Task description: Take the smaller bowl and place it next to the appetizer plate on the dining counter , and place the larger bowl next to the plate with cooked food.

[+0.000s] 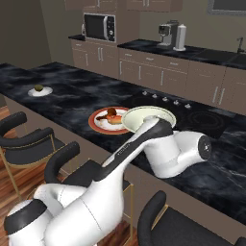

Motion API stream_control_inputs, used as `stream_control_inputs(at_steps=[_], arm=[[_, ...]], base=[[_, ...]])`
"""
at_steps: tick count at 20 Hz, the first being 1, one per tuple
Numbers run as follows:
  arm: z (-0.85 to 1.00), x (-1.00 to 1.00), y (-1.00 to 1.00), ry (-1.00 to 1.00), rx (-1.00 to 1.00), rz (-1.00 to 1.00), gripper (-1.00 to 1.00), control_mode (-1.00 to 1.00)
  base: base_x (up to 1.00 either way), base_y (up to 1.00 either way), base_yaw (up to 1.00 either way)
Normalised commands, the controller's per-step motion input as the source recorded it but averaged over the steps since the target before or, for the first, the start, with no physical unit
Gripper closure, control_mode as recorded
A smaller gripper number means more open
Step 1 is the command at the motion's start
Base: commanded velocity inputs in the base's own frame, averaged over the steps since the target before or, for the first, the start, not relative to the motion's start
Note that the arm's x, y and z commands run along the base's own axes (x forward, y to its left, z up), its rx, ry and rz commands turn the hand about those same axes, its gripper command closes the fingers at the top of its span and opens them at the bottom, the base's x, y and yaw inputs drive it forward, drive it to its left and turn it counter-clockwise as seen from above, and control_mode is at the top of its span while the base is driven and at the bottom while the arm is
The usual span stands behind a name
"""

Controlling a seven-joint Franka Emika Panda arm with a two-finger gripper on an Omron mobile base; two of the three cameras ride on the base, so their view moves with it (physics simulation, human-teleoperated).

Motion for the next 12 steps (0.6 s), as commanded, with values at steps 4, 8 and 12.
stream_control_inputs(at_steps=[4, 8, 12], arm=[[0.66, -0.69, 0.97, 0.04, -0.29, 0.03, -1.0, -1.0], [0.54, -0.51, 0.89, 0.1, -0.41, 0.14, -1.0, -1.0], [0.26, -0.32, 0.78, 0.05, -0.45, 0.16, -1.0, -1.0]], base=[[0.0, 0.0, 0.0], [0.0, 0.0, 0.0], [0.0, 0.0, 0.0]])
